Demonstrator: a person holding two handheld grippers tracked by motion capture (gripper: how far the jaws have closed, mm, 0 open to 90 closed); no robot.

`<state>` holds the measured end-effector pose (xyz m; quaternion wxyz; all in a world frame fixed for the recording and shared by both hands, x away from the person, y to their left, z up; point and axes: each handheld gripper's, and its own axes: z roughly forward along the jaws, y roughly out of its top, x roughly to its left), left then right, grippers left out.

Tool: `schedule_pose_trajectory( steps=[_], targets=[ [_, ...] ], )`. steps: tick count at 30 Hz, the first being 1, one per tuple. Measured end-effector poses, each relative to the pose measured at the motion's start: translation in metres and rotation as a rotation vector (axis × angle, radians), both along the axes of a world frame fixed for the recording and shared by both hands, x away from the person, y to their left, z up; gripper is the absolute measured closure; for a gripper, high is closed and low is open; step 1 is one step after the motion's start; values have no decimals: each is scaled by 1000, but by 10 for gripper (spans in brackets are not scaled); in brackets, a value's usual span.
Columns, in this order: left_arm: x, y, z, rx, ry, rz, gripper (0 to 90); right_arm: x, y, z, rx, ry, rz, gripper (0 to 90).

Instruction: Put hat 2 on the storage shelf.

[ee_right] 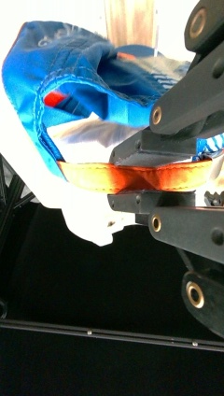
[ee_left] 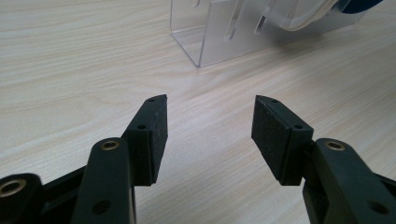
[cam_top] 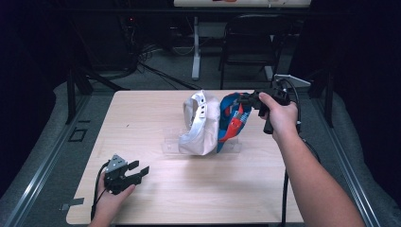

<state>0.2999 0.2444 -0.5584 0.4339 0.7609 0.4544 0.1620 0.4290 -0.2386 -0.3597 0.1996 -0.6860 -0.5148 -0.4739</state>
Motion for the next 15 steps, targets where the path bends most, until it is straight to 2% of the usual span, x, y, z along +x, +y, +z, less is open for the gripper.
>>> schedule_pose_trajectory(
  steps=[11,15],
  targets=[
    [0,0,0,3,-6,1,461,-2,-4,-19,-21,29,-3,782],
    [0,0,0,3,-3,1,461,-3,-6,-21,-30,30,-4,779]
  ],
)
